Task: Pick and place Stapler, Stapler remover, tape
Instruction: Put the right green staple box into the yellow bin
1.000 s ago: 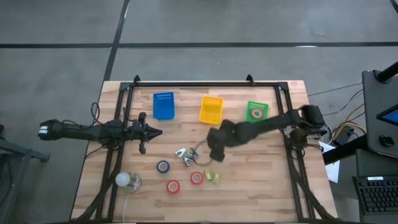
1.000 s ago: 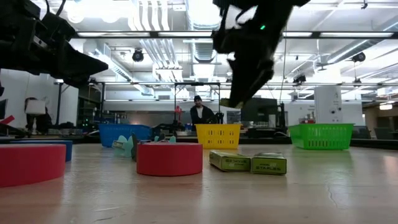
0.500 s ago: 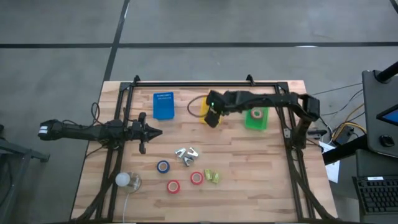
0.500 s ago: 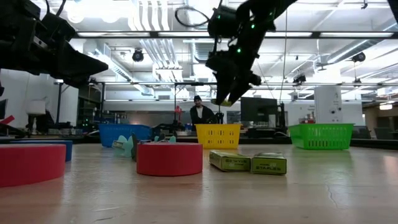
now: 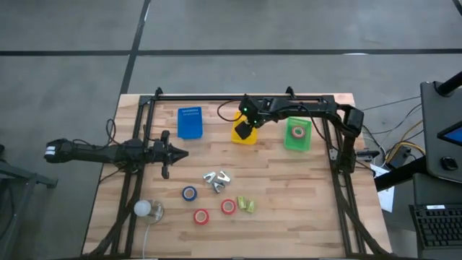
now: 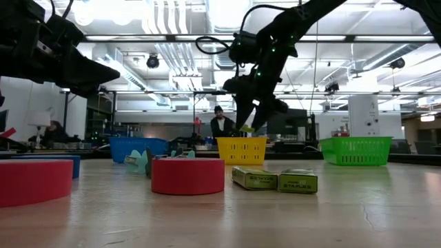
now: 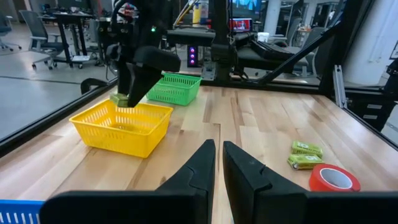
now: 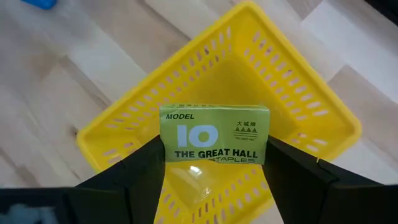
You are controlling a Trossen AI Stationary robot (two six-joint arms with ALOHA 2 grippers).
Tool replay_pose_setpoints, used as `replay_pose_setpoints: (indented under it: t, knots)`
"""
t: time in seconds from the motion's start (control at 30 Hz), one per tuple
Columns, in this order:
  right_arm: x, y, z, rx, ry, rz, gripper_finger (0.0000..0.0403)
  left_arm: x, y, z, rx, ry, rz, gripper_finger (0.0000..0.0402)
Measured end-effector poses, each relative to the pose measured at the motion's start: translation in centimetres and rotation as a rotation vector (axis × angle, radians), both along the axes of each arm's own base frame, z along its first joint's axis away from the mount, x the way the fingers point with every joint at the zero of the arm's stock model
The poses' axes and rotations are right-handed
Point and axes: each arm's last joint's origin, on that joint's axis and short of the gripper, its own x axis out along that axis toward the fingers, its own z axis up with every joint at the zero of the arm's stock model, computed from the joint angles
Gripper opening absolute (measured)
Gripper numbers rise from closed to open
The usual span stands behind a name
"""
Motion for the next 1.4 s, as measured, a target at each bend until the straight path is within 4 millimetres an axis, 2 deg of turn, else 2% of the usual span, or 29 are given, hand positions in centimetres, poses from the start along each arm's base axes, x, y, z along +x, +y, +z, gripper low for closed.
replay_pose_setpoints:
  t: [0.13,0.3,0.5,0.7,1.17,1.4]
  knots:
    - [0.4,-0.2,0.0,-0.017,-0.008,0.002,0.0239,0.0,0.0,0.0,0.000,0.000,0.000,0.0035]
    - [1.0,-1.0,-1.9,-0.004,0.031,-0.001,0.0244,0.0,0.0,0.0,0.000,0.000,0.000,0.0035]
    - [1.7,-1.4,-3.1,0.002,0.066,0.011,0.0243,0.0,0.0,0.0,0.000,0.000,0.000,0.0035]
    - [1.5,-1.9,-3.1,-0.001,0.070,-0.002,0.0239,0.0,0.0,0.0,0.000,0.000,0.000,0.0035]
    - [1.4,-2.3,-3.1,-0.030,0.086,0.007,0.0258,0.0,0.0,0.0,0.000,0.000,0.000,0.0035]
    - [1.3,-2.3,-3.1,-0.034,0.090,0.016,0.0294,0.0,0.0,0.0,0.000,0.000,0.000,0.0035]
